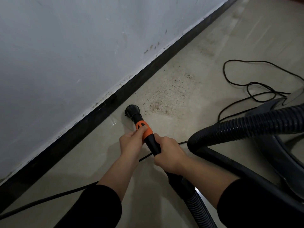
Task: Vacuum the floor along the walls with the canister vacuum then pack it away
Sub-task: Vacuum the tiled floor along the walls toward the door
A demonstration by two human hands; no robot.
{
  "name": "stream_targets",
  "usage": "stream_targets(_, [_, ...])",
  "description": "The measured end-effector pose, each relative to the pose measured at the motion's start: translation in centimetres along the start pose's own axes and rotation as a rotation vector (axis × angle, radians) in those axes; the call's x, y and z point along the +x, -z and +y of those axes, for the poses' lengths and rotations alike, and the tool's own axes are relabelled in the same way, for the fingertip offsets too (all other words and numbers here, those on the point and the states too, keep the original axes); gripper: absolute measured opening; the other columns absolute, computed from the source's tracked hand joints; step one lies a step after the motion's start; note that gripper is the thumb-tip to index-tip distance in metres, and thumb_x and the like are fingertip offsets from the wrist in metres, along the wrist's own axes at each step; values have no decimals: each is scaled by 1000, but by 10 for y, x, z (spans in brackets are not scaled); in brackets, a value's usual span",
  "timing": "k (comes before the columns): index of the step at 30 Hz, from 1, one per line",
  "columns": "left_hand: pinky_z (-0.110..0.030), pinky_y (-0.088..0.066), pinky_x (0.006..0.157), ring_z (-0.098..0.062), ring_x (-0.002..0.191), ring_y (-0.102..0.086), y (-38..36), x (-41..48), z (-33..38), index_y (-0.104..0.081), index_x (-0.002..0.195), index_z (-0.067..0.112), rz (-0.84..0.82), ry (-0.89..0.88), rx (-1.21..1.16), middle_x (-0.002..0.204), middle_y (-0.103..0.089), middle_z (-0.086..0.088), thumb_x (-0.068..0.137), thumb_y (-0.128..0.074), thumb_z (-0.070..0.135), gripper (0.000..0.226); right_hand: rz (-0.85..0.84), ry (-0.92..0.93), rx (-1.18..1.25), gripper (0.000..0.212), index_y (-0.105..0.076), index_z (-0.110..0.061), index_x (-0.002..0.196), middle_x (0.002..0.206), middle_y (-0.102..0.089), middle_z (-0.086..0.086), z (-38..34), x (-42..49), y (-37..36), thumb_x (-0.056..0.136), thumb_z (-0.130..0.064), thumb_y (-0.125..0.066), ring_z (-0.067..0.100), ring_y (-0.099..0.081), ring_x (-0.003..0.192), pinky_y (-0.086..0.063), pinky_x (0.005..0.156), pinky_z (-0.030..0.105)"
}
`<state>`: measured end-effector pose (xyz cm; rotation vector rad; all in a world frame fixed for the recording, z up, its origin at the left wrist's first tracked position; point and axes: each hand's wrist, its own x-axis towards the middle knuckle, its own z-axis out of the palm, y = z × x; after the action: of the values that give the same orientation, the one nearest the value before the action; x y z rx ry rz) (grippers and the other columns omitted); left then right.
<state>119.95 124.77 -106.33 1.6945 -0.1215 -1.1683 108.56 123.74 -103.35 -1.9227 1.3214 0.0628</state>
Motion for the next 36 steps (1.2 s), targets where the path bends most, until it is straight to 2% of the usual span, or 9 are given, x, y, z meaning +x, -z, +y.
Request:
stream_targets(9, [-38,-54,92,-22,83,-67,-10,-9,-4,-66,71,11,-43,1,12,78,-68,-7,83,-75,20,17,7,-24,31,32,-48,-12,104,78,-52,7,9,-8,5,75,-2,-57,27,-55,71,-43,57,31])
stream_targets(14, [-38,-55,89,-24,85,-68,-18,-12,-7,-67,70,12,-65,7,25,78,-68,-8,81,-75,20,16,22,-51,30,32,-48,-13,103,77,-52,7,16,-14,9,75,-2,-57,26,-55,68,-41,55,29])
stream_targets(19, [-37,-56,87,-23,80,-67,-28,-17,-11,-66,68,12,-90,6,41,75,-68,-8,81,-76,20,18,47,-80,42,33,-49,-13,105,80,-55,9,23,-21,13,75,-2,-58,28,-58,71,-49,60,35])
stream_targets(27, [-35,-56,82,-19,71,-67,-39,-25,-16,-67,66,12,-120,10,80,70,-68,-5,81,-77,21,19,57,-116,83,34,-49,-15,106,81,-57,11,31,-35,19,75,-2,-58,29,-61,73,-50,60,36])
stream_targets(33, [-45,-55,90,-31,86,-70,-42,-33,-19,-68,65,13,-149,11,104,72,-68,-8,81,-77,23,21,63,-128,85,30,-48,-15,101,83,-54,7,34,-44,18,76,-2,-59,22,-55,68,-41,53,27])
stream_targets(36, [-46,-54,93,-28,82,-66,-43,-35,-21,-66,59,17,-163,18,112,70,-65,-7,80,-77,22,24,64,-145,96,31,-47,-16,102,85,-54,6,36,-48,17,77,-3,-60,19,-55,68,-41,54,27])
